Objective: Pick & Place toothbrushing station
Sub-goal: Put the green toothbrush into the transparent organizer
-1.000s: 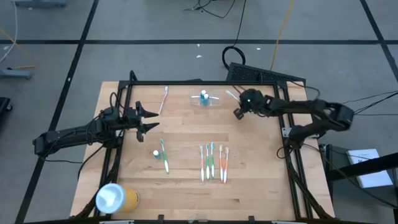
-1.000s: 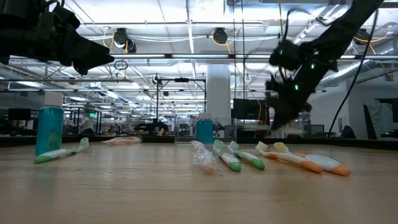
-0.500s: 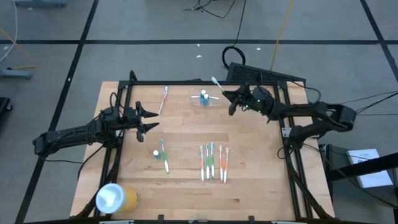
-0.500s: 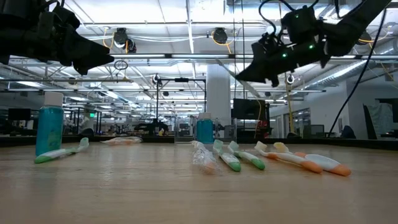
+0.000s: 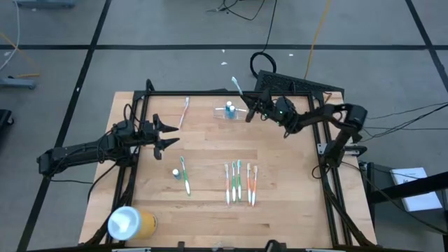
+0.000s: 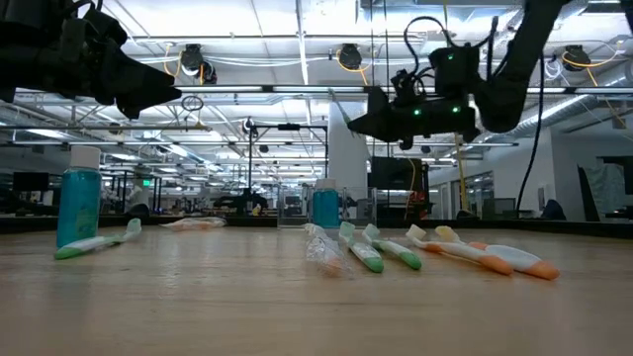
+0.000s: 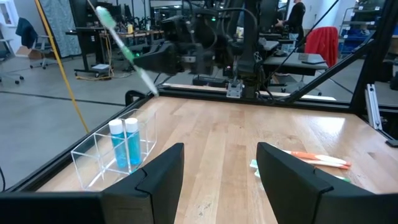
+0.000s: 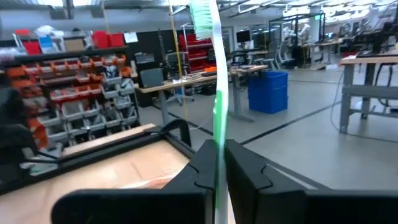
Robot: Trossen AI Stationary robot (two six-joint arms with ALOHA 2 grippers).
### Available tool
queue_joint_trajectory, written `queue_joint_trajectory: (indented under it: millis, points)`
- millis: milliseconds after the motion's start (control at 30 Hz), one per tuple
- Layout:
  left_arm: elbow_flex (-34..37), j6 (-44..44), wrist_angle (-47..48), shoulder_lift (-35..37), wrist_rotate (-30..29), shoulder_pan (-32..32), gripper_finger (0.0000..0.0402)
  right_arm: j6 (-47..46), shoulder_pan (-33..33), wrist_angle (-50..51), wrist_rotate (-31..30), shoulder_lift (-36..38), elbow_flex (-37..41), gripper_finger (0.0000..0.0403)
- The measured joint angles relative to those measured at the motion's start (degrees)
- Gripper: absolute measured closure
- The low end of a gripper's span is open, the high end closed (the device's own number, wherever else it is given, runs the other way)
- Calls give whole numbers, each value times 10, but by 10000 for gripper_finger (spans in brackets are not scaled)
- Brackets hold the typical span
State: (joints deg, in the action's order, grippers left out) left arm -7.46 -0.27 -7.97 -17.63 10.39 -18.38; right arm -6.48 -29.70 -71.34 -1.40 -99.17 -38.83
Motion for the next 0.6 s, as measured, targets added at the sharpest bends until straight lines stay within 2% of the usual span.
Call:
queue_joint_trajectory:
  millis: [167,300,433,600]
  points:
    - [0,0,0,0,0,0,192,0,-11,0,0,-58,-45,395]
    - [0,0,0,0,0,0,192,13,-15,0,-11,-84,-52,394]
    - [0,0,0,0,0,0,192,19,-15,3,-43,-89,-49,380]
    - [0,0,0,0,0,0,192,17,-14,16,-46,-89,-49,360]
